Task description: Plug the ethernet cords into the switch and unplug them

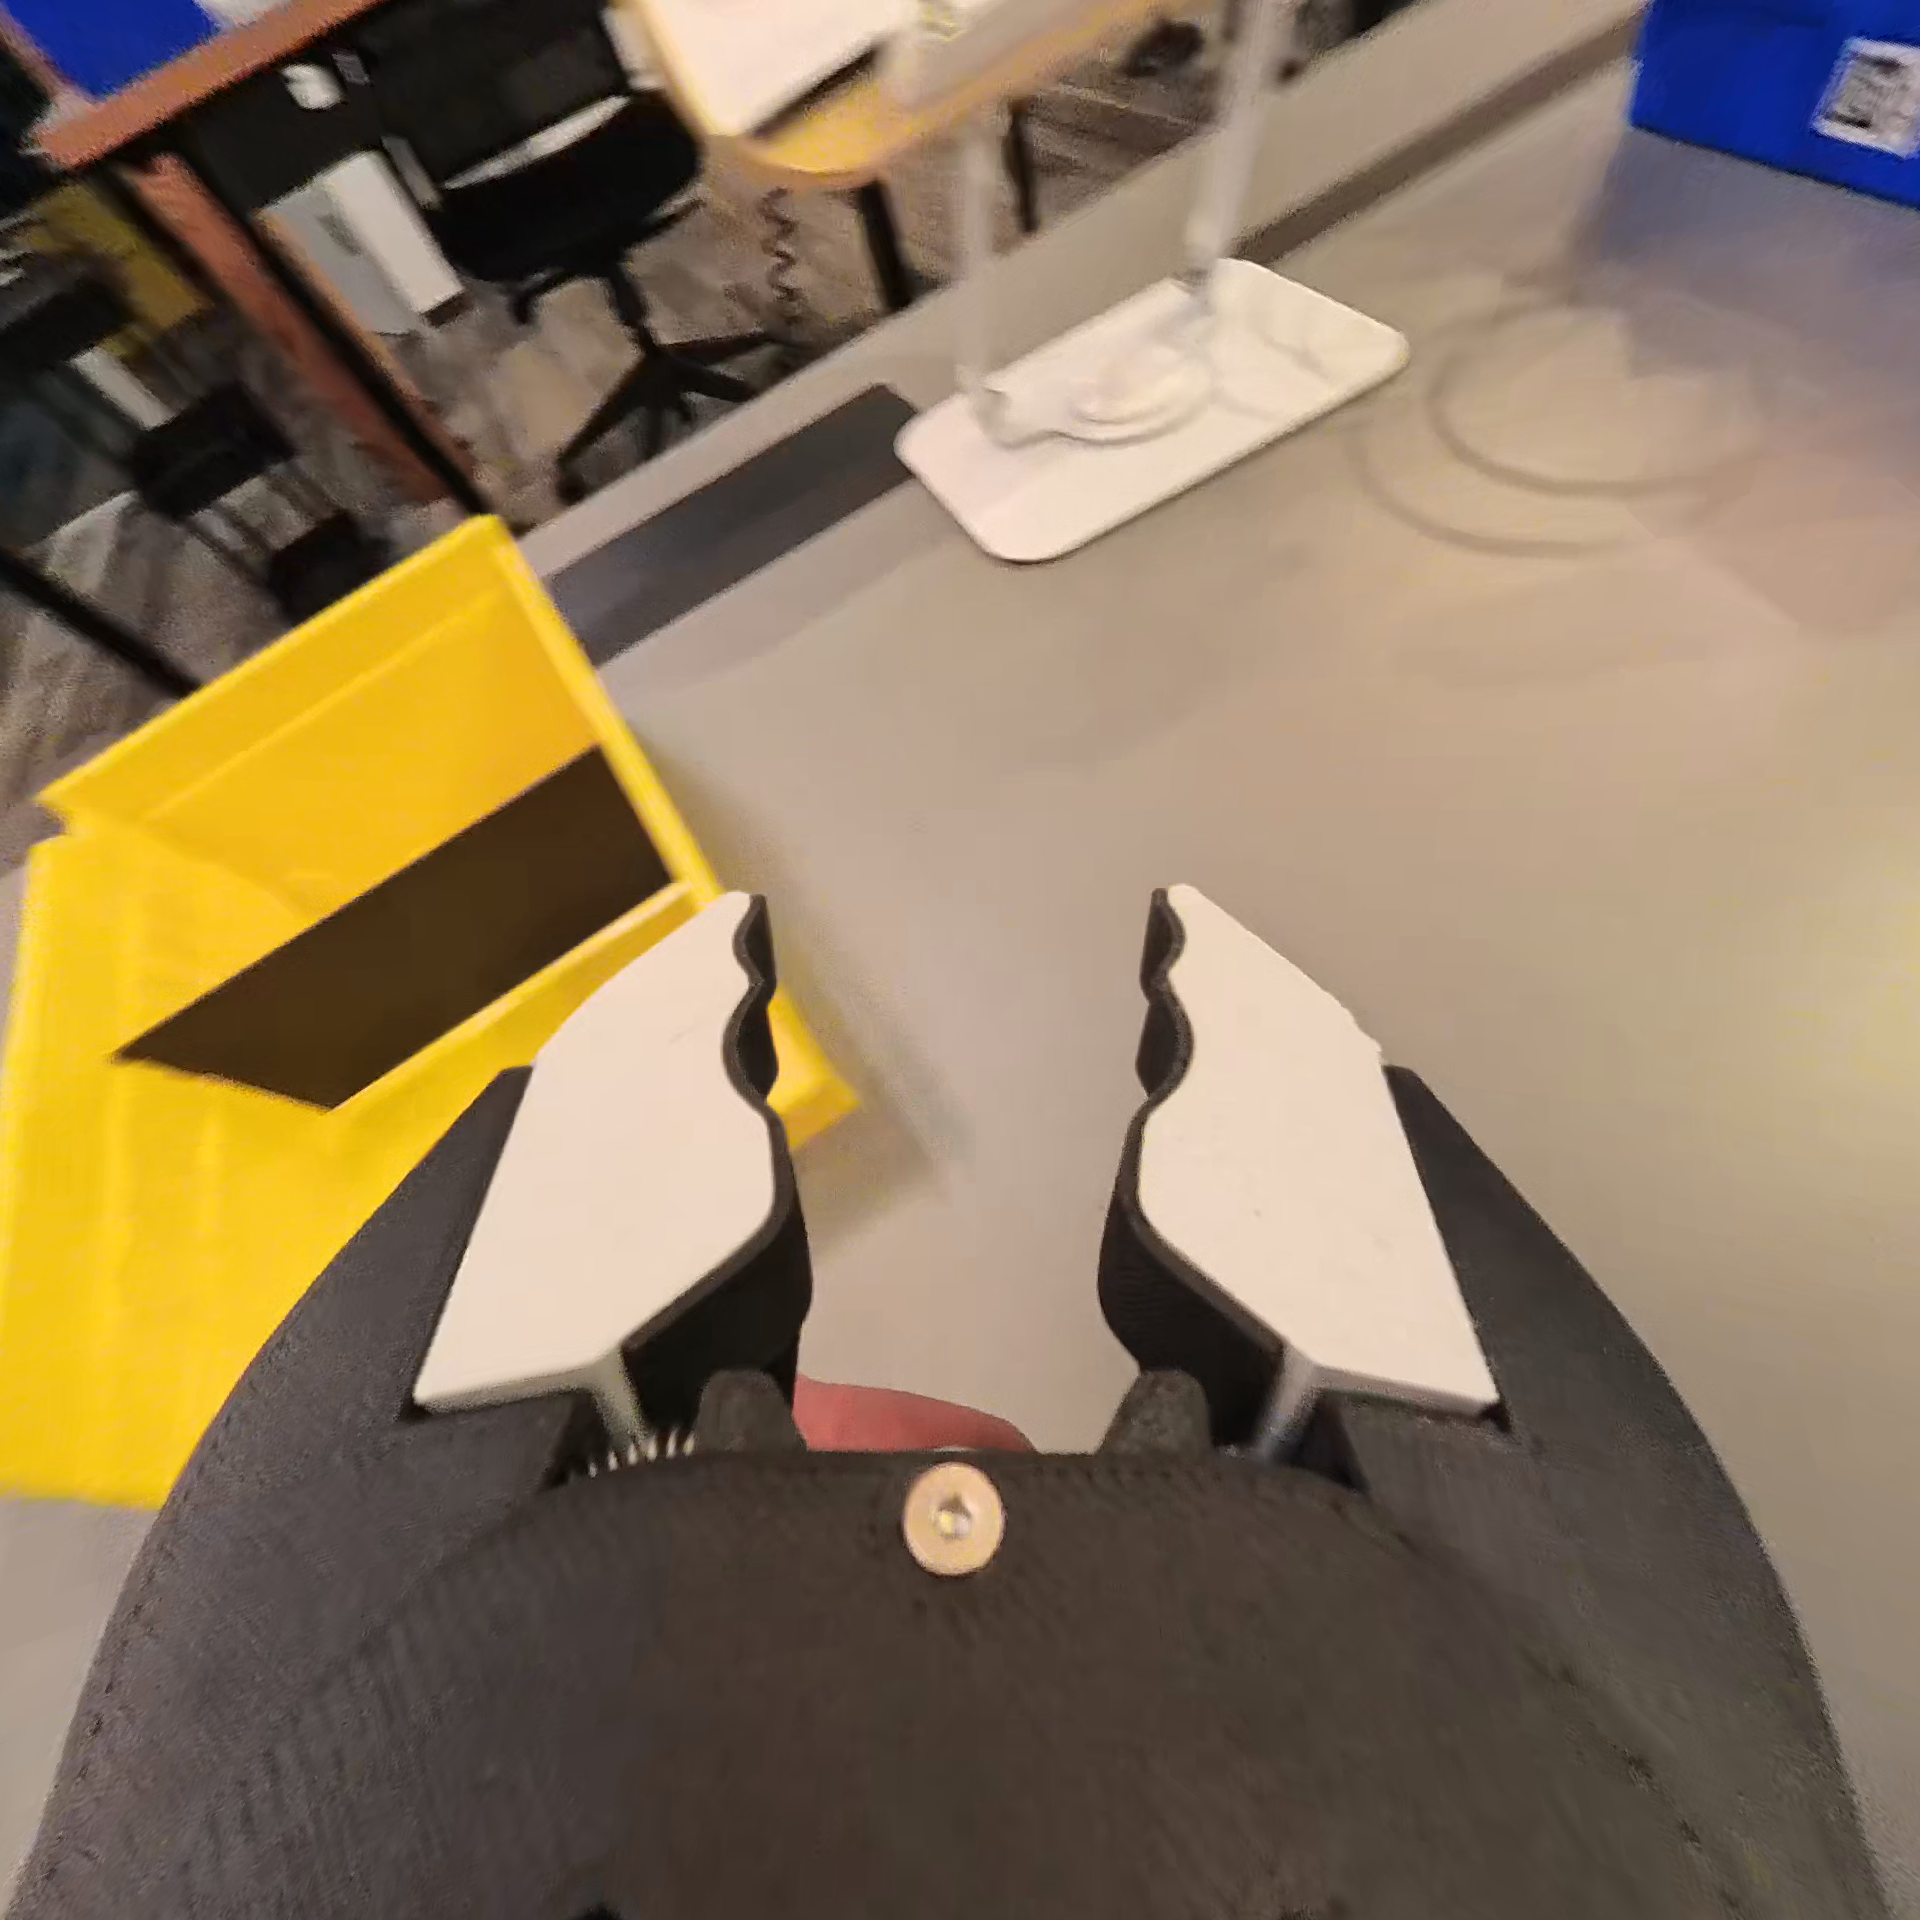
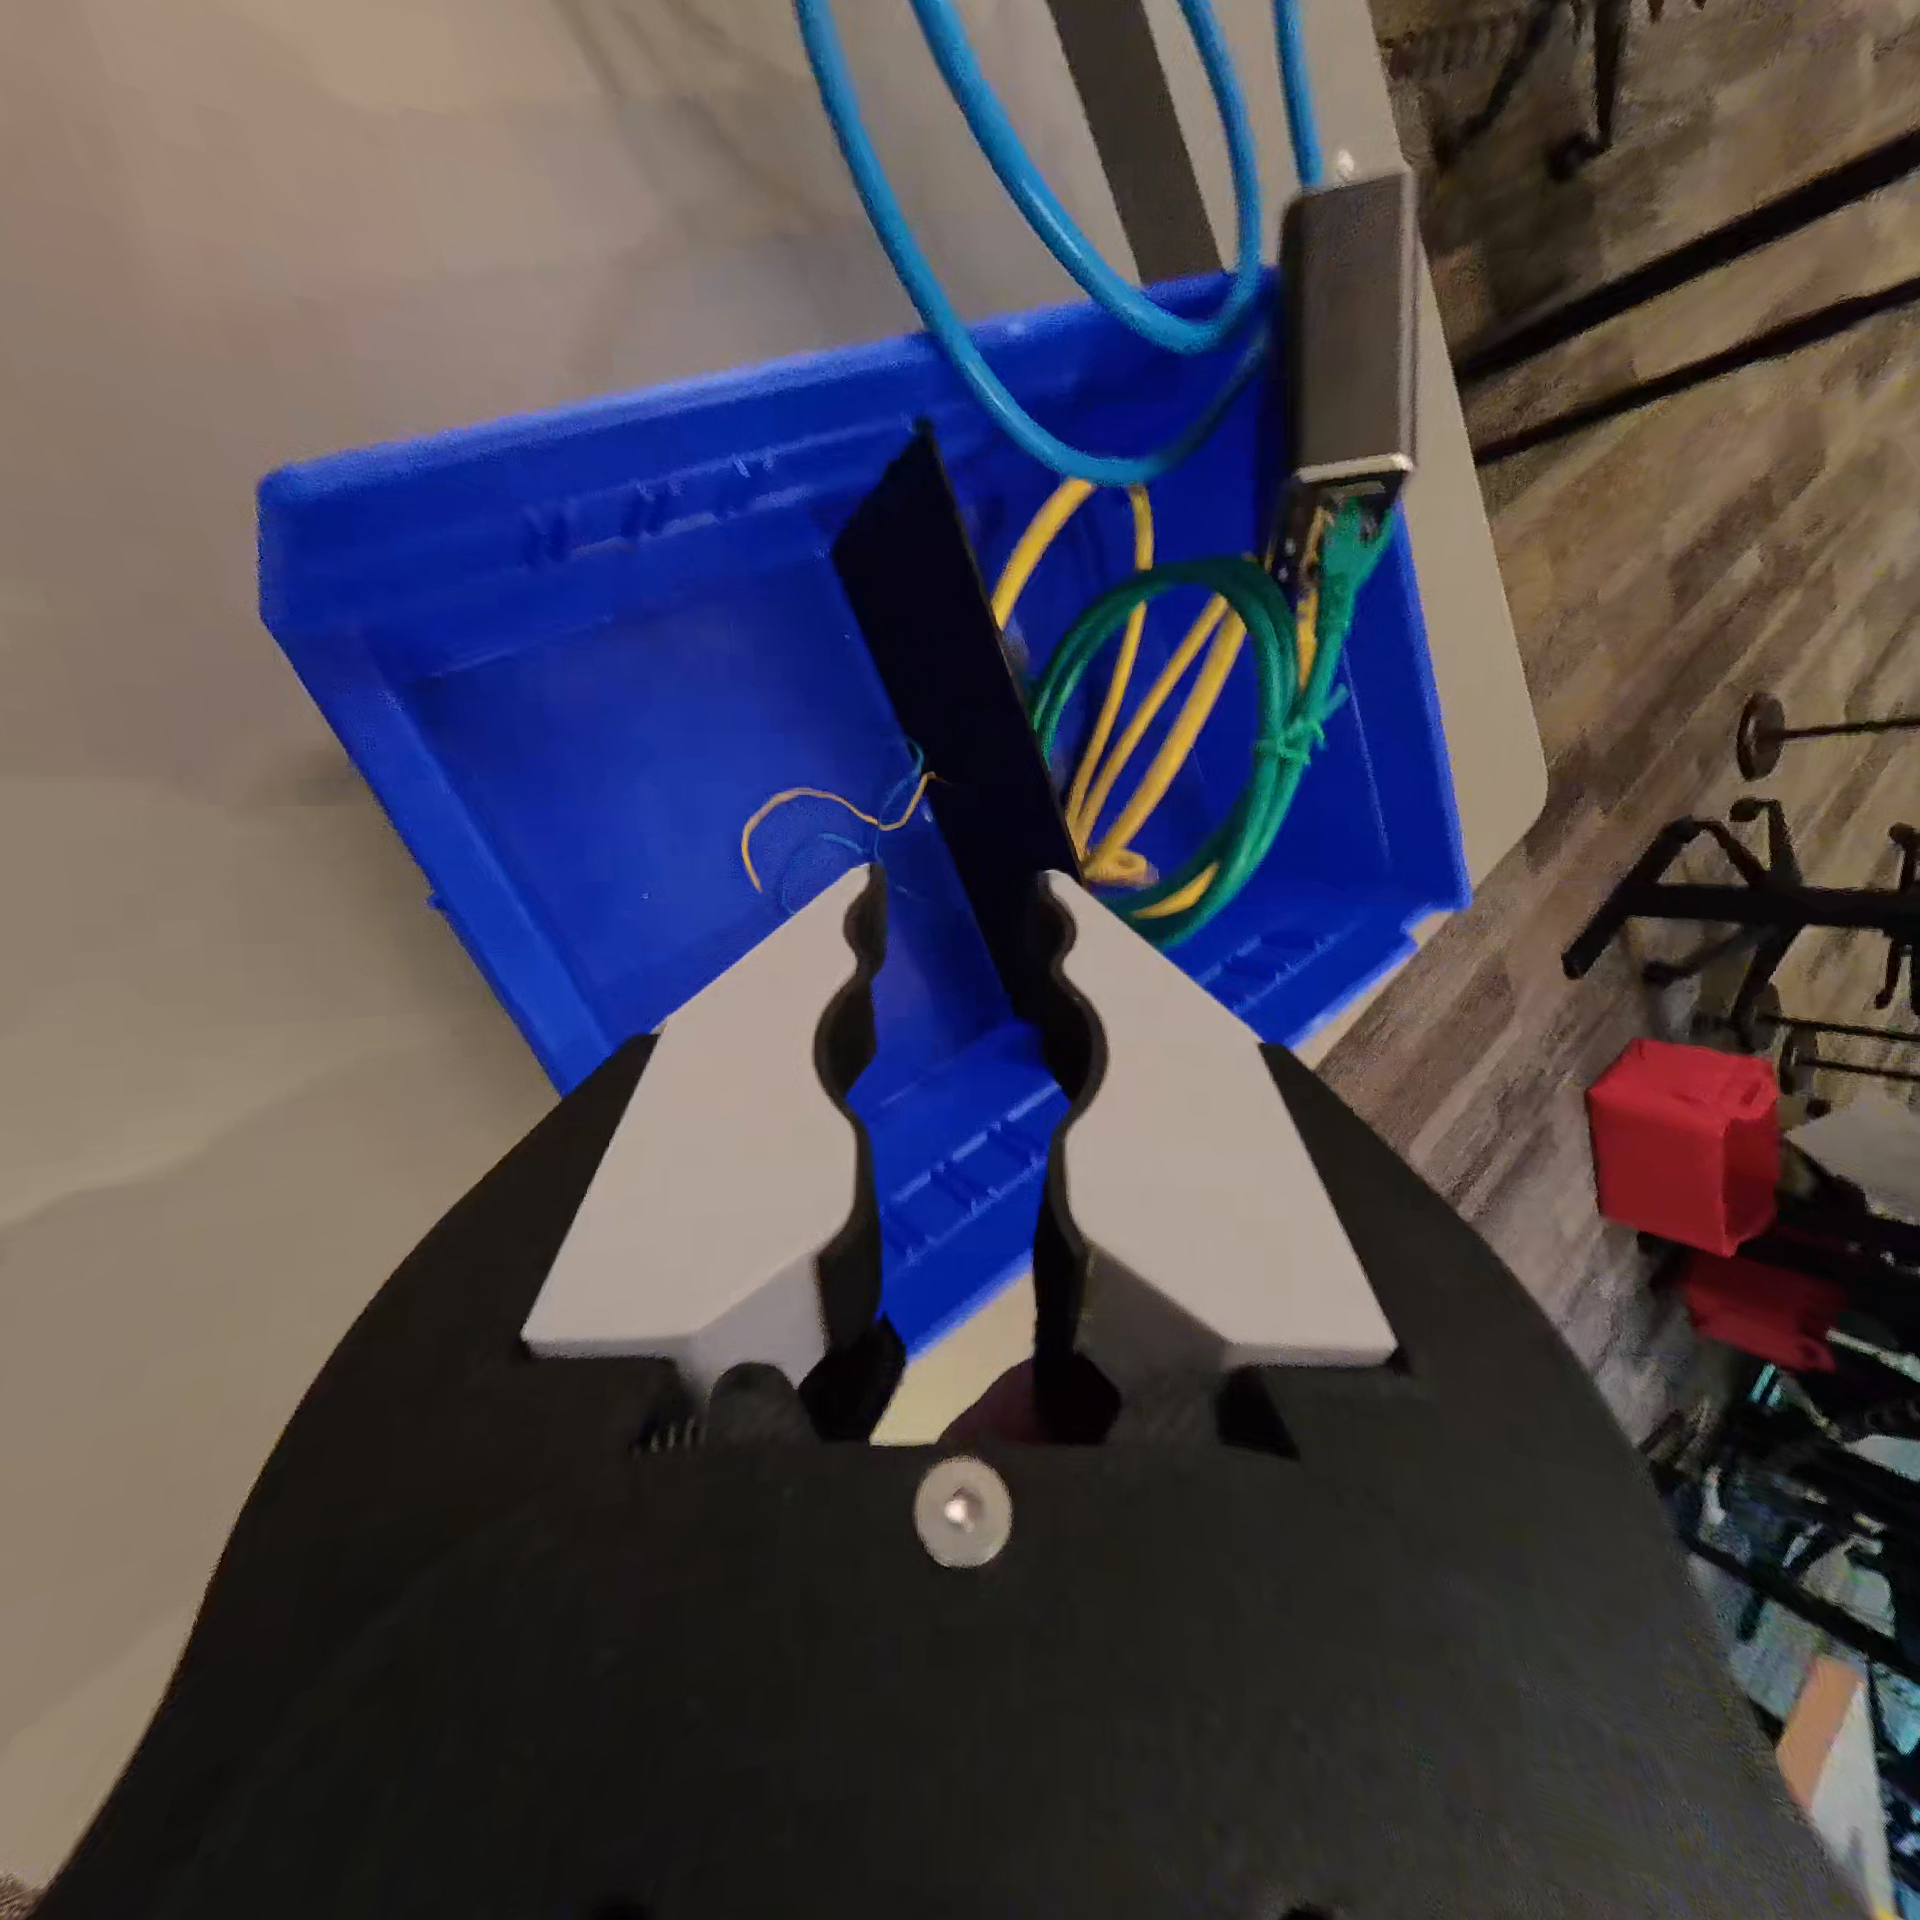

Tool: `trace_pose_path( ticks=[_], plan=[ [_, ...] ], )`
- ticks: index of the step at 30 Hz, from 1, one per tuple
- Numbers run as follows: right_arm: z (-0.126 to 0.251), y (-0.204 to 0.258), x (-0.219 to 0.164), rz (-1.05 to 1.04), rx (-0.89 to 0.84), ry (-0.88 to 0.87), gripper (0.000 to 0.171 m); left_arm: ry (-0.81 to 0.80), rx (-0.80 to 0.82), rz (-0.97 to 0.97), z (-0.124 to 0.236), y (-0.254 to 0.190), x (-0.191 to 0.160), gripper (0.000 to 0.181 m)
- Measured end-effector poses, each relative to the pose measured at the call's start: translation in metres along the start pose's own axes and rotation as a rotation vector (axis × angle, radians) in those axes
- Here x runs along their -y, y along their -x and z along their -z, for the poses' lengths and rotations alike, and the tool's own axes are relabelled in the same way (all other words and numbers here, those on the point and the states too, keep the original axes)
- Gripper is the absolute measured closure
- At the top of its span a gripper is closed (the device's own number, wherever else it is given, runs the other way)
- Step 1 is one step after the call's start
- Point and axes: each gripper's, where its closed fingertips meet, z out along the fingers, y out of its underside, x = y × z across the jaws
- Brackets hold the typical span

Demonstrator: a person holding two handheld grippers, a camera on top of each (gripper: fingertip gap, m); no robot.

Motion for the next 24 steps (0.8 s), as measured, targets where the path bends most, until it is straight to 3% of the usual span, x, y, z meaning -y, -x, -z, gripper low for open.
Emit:
trace_pose_path(
  ticks=[2, 8, 12, 14, 19, 21, 24],
  plan=[
    [0.009, -0.005, -0.009, -0.025, -0.015, -0.010, 0.145, 0.000, 0.071, 0.030, 0.005, 0.033, 0.002, 0.111],
    [0.015, -0.029, -0.053, -0.261, -0.087, 0.012, 0.119, 0.082, 0.341, 0.077, 0.020, 0.150, -0.013, 0.097],
    [0.002, -0.030, -0.087, -0.467, -0.097, 0.054, 0.080, 0.171, 0.418, 0.223, 0.018, 0.212, -0.046, 0.074],
    [-0.007, -0.015, -0.097, -0.539, -0.016, 0.063, 0.071, 0.186, 0.435, 0.292, 0.014, 0.233, -0.061, 0.073],
    [-0.029, -0.007, -0.117, -0.671, 0.011, 0.070, 0.090, 0.310, 0.272, 0.410, -0.018, 0.229, -0.095, 0.070],
    [-0.038, -0.003, -0.125, -0.682, 0.010, 0.101, 0.094, 0.430, 0.287, 0.370, -0.025, 0.231, -0.119, 0.078],
    [-0.052, 0.011, -0.127, -0.661, 0.057, 0.125, 0.117, 0.511, 0.343, 0.329, -0.029, 0.242, -0.145, 0.101]
  ],
)
